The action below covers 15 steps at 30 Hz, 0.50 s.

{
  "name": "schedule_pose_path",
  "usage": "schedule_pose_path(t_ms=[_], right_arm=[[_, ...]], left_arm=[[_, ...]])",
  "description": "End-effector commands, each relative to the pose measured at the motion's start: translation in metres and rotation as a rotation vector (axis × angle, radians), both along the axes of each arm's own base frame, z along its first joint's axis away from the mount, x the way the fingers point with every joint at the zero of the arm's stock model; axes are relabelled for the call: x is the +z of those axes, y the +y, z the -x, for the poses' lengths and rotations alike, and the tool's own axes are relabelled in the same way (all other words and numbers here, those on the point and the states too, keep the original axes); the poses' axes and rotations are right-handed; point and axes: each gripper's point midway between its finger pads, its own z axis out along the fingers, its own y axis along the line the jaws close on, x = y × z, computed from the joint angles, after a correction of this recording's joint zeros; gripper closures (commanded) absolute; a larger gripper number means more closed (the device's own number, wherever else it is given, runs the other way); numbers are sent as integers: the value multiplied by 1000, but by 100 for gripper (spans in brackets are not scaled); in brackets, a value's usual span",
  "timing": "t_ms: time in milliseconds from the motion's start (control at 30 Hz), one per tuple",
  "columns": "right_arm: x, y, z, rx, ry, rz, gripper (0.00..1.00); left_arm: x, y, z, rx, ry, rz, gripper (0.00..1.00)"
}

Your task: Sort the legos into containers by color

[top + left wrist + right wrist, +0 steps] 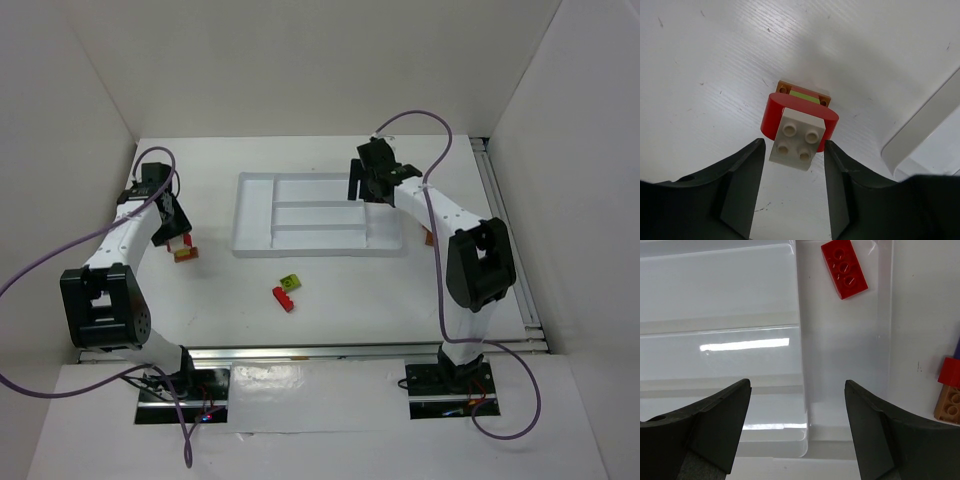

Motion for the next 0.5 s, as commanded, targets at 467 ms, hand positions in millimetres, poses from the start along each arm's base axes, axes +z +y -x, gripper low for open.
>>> schedule_pose_path(t_ms=[467], right_arm=[[9, 13, -1, 12, -11, -17, 18]], left_arm=[[9, 1, -10, -16, -31, 1, 37]])
